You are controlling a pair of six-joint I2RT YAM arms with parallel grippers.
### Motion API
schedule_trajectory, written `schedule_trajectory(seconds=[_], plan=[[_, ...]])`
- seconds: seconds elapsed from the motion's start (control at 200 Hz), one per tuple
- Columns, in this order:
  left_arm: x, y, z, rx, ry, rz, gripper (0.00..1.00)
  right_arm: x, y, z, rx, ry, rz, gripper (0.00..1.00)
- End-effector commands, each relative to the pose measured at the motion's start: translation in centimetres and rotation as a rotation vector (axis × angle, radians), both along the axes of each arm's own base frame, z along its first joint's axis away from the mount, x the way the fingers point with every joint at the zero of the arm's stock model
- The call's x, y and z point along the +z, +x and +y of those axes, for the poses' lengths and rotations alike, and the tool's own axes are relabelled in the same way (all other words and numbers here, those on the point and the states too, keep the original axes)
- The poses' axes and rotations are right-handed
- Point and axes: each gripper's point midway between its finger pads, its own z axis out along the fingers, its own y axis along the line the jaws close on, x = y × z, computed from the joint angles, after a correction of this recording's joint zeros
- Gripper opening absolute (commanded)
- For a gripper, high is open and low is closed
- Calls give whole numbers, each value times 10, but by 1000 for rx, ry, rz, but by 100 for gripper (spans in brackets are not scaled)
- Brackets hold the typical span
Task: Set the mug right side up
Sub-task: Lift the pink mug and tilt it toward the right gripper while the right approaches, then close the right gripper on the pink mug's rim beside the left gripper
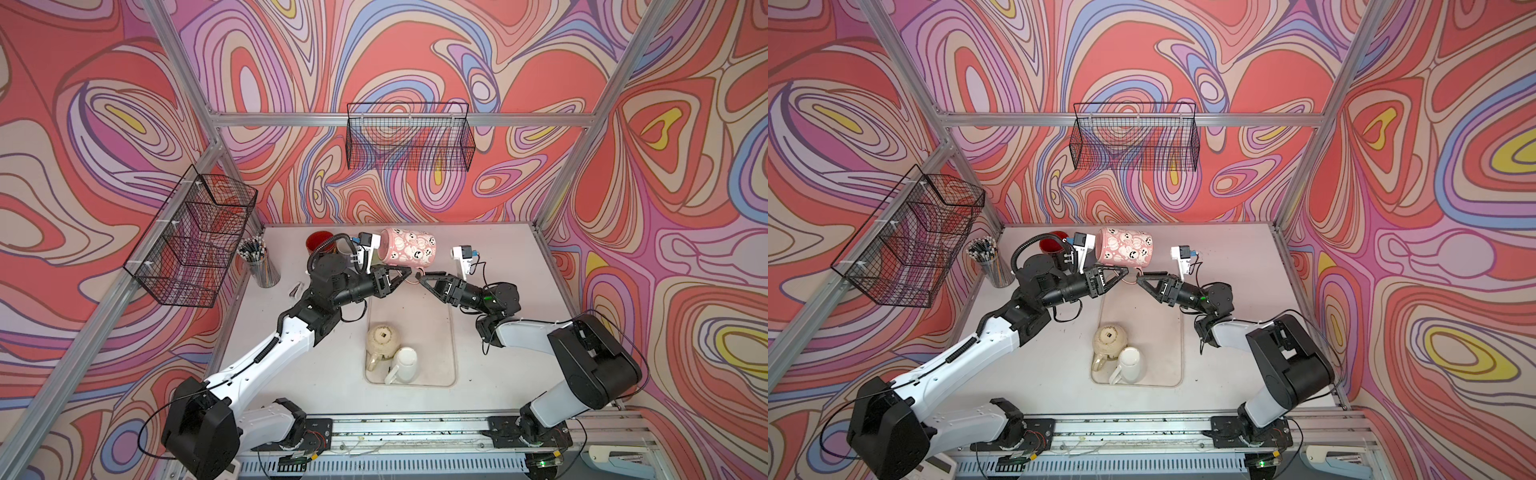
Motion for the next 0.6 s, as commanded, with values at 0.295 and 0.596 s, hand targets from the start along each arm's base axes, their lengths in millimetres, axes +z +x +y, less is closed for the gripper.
schedule_trajectory(seconds=[0.295, 0.596], plan=[[32, -6, -1, -29, -136, -152, 0, 25, -4, 9, 67, 32, -59, 47], [12, -1, -6, -37, -153, -113, 0, 36, -1, 11, 79, 47, -68, 31]])
